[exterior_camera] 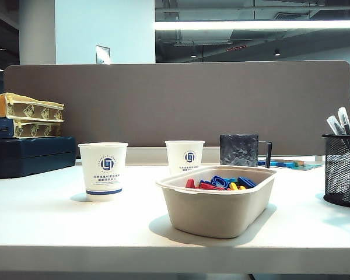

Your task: Pick up one pen and put it in the pen container.

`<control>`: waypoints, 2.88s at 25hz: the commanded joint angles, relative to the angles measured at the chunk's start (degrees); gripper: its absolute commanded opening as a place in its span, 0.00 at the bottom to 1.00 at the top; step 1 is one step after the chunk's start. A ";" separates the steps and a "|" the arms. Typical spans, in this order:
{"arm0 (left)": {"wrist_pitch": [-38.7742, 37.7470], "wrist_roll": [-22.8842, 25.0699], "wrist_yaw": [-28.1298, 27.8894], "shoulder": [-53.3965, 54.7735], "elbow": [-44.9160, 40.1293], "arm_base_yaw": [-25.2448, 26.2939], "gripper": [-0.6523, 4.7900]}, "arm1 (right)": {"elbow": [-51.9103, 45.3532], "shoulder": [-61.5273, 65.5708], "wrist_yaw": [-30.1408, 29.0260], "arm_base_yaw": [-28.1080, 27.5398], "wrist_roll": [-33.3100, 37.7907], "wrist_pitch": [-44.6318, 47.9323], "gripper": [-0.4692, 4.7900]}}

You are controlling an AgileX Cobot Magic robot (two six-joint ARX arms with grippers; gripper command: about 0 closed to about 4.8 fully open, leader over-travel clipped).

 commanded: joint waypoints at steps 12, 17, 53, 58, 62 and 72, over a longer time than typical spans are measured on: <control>-3.78 0.02 0.02 -4.22 -2.95 0.07 0.30 | -8.33 -17.25 0.22 0.09 0.24 -1.09 0.33; -2.21 -0.04 -0.02 -7.21 -6.88 0.07 0.30 | -8.92 -20.81 0.20 0.09 0.24 -4.33 0.33; 6.56 -3.41 -4.98 -13.03 -15.78 0.04 0.28 | -19.67 -36.74 1.86 1.70 0.85 -14.40 0.33; 6.84 -3.34 -6.64 -18.03 -16.52 0.07 0.28 | -21.05 -43.34 3.08 1.68 0.87 -14.45 0.33; 6.80 -3.41 -6.67 -22.56 -19.10 0.07 0.28 | -22.25 -47.65 3.08 1.68 0.90 -14.75 0.33; 8.70 -3.41 -6.64 -24.85 -22.27 0.07 0.28 | -26.16 -49.75 3.04 1.68 0.90 -14.21 0.33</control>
